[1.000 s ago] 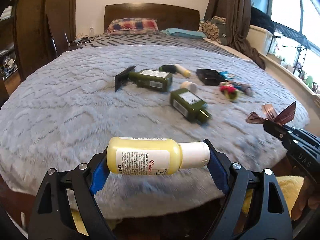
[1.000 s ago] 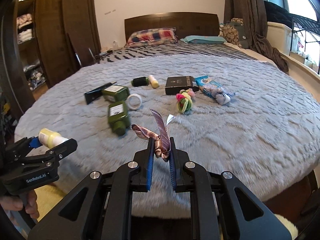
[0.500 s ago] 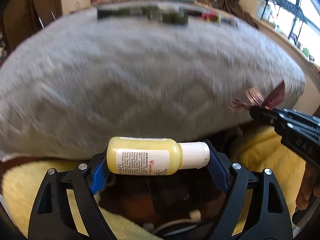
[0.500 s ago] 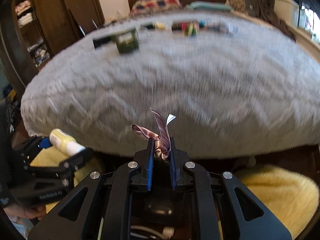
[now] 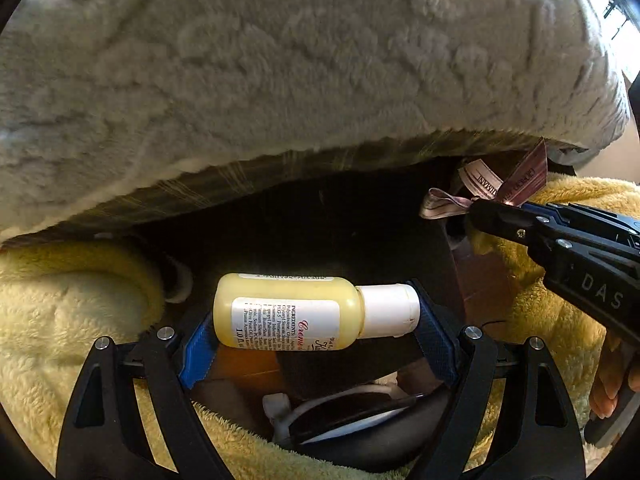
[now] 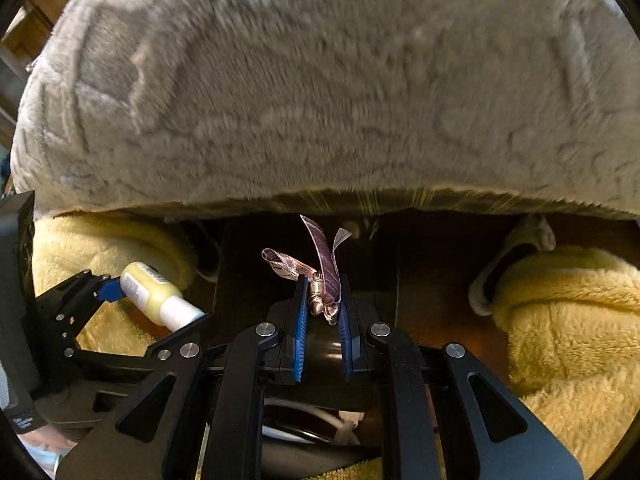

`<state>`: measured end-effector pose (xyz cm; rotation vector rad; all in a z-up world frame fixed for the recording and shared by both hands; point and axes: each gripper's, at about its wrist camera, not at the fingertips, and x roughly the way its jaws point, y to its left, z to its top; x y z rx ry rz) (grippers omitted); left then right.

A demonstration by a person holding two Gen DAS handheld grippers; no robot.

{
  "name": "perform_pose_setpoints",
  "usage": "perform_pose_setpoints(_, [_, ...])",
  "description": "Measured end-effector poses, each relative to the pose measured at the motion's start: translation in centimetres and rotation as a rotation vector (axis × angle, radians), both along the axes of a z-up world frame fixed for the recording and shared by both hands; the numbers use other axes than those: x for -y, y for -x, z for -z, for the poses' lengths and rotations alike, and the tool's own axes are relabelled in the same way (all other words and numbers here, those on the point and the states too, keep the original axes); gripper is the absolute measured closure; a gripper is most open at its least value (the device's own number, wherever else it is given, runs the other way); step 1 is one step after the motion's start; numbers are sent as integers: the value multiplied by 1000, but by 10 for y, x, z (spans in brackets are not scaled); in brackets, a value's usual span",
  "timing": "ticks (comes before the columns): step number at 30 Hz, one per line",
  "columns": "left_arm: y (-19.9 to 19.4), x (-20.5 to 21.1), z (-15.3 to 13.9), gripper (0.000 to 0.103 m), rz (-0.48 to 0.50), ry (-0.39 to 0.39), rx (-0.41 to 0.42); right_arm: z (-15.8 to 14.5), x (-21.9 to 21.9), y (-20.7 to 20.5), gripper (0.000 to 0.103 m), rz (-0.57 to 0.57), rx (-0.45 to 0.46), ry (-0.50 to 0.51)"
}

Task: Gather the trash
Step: 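Lower both tools below the bed edge and open them over the bin, then grasp the green bottle with the left tool while the right tool grasps the knitted toy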

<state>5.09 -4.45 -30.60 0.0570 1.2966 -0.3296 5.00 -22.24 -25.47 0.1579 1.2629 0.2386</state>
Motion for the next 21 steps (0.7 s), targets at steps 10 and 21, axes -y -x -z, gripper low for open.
perform_pose_setpoints(10, [-2,11,5,16,22,-17,-12,-4,8,-10,55,22,9,-11])
perform_pose_setpoints(21, [13,11,-61,15,8,-32,145,-78,20,-5,36,85,207,25])
